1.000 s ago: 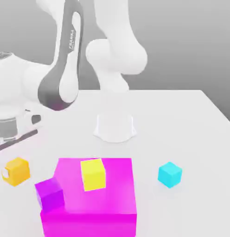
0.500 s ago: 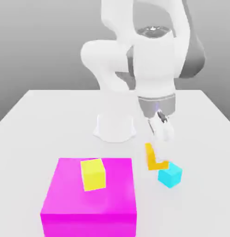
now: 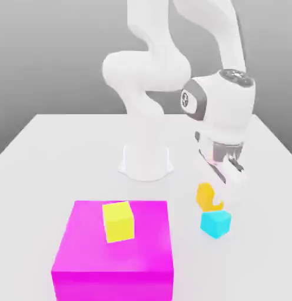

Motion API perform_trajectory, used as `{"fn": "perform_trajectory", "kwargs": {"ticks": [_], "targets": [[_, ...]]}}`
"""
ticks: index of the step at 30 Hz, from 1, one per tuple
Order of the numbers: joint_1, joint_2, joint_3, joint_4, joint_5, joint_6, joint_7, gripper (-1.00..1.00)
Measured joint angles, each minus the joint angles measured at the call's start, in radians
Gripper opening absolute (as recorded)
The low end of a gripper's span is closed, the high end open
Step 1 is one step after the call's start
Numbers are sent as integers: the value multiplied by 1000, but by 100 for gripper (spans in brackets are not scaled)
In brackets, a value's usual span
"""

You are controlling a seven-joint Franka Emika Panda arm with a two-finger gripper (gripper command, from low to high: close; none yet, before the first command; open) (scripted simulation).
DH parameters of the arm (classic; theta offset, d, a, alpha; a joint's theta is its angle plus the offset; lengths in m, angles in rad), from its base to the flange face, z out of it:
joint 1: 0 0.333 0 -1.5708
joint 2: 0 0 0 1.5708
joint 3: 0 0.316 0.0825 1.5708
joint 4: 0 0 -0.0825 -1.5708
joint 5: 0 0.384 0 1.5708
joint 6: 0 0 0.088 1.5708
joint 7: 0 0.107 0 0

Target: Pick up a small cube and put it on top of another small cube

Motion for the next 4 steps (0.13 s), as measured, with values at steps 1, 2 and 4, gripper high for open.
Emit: {"fn": "perform_trajectory", "kwargs": {"ticks": [1, 2, 4], "targets": [[-11, 18, 1, 0, -35, 12, 24, -100], [-24, 35, 2, 1, -69, 23, 48, -100], [-42, 66, 2, 3, -131, 45, 90, -100]]}}
